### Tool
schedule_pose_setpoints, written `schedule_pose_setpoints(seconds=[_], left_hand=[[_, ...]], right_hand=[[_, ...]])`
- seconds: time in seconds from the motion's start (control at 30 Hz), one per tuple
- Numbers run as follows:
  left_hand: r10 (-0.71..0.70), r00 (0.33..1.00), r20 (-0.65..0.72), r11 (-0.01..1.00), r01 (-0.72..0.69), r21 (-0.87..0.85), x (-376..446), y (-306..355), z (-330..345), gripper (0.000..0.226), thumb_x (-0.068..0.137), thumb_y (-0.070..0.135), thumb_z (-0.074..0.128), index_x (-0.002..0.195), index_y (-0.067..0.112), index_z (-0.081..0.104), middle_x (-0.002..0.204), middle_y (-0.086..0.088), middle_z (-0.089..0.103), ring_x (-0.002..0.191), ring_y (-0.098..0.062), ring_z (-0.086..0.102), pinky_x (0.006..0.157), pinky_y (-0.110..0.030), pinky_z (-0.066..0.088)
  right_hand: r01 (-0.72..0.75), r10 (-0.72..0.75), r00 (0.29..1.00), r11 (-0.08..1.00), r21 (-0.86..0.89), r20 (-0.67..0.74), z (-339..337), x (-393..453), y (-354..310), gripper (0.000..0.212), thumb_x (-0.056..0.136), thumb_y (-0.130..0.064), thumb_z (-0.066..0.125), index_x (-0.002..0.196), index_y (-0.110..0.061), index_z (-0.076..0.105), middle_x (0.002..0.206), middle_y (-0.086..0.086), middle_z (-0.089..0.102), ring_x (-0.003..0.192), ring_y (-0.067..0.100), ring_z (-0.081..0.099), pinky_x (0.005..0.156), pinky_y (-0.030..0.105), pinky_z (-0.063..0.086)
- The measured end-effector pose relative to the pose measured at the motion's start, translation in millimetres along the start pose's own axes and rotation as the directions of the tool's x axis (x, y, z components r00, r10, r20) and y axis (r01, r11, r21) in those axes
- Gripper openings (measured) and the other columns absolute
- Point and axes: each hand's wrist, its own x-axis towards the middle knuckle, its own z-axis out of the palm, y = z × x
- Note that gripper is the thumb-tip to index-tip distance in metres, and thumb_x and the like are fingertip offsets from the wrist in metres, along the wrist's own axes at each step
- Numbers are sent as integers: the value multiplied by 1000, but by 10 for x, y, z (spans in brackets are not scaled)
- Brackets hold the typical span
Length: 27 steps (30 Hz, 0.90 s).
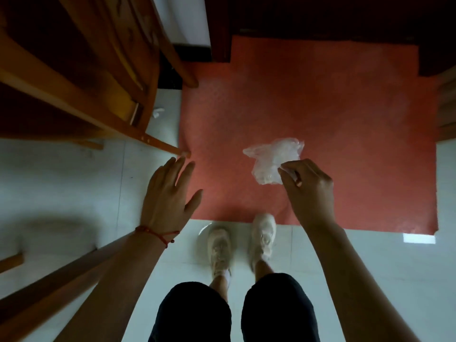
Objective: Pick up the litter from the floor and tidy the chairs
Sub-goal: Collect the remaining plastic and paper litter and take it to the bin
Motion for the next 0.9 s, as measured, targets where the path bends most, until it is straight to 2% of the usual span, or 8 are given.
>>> schedule_pose_setpoints(seconds=[0.17,0.23,0.33,0.5,0.63,0.9], left_hand=[[-73,997,-5,997,73,-7,507,39,-134,55,84,38,42,116,-5,56,116,-28,59,108,-43,56,90,-53,44],[-114,993,-14,993,114,-19,687,77,-169,55,83,38,43,115,-5,57,115,-27,60,108,-42,55,89,-52,44],[-191,981,4,979,191,-71,988,184,-192,58,83,39,41,119,-5,55,119,-29,57,113,-44,52,92,-55,42],[-323,946,-29,935,314,-165,1468,327,-153,60,83,39,38,120,-7,53,122,-30,54,115,-47,48,93,-57,40],[-346,938,-39,926,334,-174,1723,277,-51,59,83,38,40,119,-7,54,122,-30,55,113,-48,50,92,-57,40],[-375,926,48,911,377,-165,2114,-195,235,62,82,40,36,118,-9,54,121,-32,54,112,-50,50,89,-60,42]], right_hand=[[32,-34,998,999,39,54,103,708,164,7,74,6,70,75,0,68,71,14,66,54,10,51,57,-4,34],[51,-56,994,997,50,97,158,978,234,6,74,6,70,77,0,68,72,14,67,56,9,51,57,-7,32],[80,-95,975,994,79,203,220,1353,294,6,75,7,68,75,0,67,71,14,66,56,14,56,51,2,34],[134,-166,936,983,123,311,310,1939,347,4,75,3,67,74,0,66,73,14,65,62,24,61,56,22,42],[176,-207,909,977,117,363,521,2294,416,2,78,1,66,77,2,66,78,17,66,67,30,63,60,35,52],[238,-259,904,966,103,340,1028,2826,399,7,78,3,62,71,2,64,73,16,66,63,28,62,56,34,50]])
